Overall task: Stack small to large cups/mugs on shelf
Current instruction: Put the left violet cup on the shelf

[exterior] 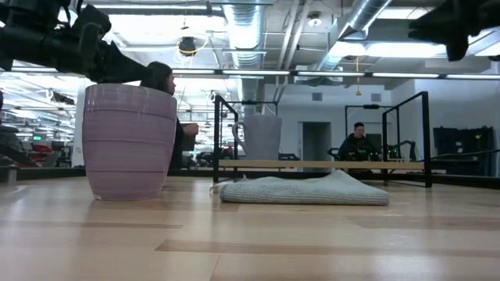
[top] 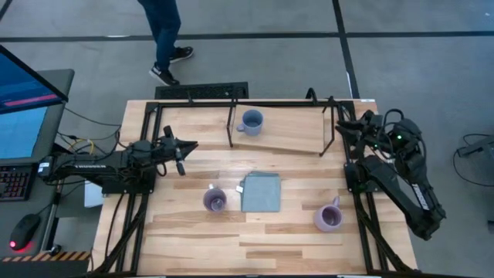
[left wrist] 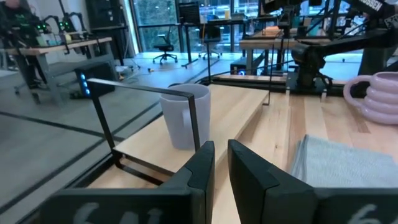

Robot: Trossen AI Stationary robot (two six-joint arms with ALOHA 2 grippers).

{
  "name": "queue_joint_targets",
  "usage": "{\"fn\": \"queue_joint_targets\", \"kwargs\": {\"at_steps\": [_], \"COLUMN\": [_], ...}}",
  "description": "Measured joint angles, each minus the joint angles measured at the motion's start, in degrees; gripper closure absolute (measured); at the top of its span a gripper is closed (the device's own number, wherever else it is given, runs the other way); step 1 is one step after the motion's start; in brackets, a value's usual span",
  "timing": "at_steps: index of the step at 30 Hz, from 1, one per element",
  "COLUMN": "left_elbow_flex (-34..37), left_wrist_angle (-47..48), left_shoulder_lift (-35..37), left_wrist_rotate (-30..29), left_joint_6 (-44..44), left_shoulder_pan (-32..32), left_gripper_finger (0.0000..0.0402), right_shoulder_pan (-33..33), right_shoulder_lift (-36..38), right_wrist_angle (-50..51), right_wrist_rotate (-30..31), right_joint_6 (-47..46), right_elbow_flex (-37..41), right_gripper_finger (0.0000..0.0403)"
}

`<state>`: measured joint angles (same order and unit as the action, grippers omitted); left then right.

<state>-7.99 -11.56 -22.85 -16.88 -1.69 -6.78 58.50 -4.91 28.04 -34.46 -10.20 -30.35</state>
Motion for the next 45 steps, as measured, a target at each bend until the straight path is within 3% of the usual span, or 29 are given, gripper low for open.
{"fn": "queue_joint_targets", "kwargs": {"at_steps": [13, 21, 31, 34, 40, 45], "left_elbow_flex": [0.00, 0.00, 0.00, -0.02, -4.05, -11.70], "left_wrist_angle": [0.52, 0.52, 0.54, 0.29, 5.25, 16.23], "left_shoulder_lift": [0.02, 0.02, 0.02, 0.02, -1.80, -7.89], "left_wrist_rotate": [-0.02, -0.17, -2.58, 3.01, 26.02, 28.24], "left_joint_6": [-1.25, -5.98, -5.45, -3.80, 0.78, 4.62], "left_shoulder_pan": [0.00, -0.01, -0.01, -0.01, 0.08, 1.69], "left_gripper_finger": [0.0366, 0.0366, 0.0366, 0.0366, 0.0366, 0.0366], "right_shoulder_pan": [0.00, 0.00, 0.00, 0.00, 0.02, 0.04], "right_shoulder_lift": [0.00, 0.00, 0.00, 0.00, 0.00, 0.00], "right_wrist_angle": [-10.46, -10.61, -10.61, -10.61, -10.82, -11.00], "right_wrist_rotate": [-0.02, 0.00, 0.17, 0.20, 1.09, 5.10], "right_joint_6": [-0.36, -0.34, -0.30, -0.04, 0.14, 0.14], "right_elbow_flex": [3.02, 3.02, 3.02, 3.02, 3.02, 3.02], "right_gripper_finger": [0.0266, 0.0264, 0.0265, 0.0264, 0.0268, 0.0268]}}
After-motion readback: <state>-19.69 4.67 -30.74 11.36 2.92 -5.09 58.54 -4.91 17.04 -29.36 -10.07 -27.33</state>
